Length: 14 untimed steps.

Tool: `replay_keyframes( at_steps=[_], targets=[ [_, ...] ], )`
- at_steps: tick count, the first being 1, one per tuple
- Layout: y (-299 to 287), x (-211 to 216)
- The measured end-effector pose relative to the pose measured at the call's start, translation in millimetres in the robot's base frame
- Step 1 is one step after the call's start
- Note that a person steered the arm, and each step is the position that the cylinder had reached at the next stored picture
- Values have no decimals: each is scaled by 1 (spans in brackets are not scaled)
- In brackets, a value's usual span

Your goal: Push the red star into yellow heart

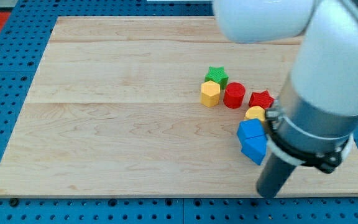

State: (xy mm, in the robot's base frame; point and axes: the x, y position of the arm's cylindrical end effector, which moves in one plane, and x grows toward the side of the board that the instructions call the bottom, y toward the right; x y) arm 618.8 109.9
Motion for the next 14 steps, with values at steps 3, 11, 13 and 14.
replay_keyframes(
  at_steps=[3,11,13,14],
  targets=[
    [-156,-148],
    [81,-256],
    [90,-179],
    [57,-131]
  ],
)
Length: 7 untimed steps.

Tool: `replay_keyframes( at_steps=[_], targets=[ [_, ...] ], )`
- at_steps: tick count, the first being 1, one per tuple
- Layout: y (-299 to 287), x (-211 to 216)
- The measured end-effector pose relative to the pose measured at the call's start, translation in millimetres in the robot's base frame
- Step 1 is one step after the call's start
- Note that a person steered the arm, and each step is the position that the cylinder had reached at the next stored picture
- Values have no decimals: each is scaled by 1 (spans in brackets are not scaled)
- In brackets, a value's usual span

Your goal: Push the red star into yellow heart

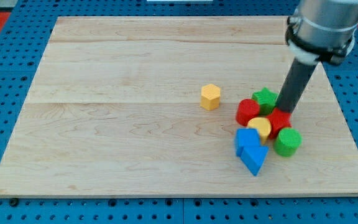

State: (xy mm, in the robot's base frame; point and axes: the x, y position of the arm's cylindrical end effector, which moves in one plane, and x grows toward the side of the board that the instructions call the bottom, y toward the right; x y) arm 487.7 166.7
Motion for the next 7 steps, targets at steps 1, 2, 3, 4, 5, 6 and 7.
replay_keyframes(
  at_steps=[1,2,3,4,5,6,7],
  targets=[
    [1,11],
    [69,-3],
    [102,43],
    [96,98],
    [70,111],
    [64,101],
    [17,102]
  ],
)
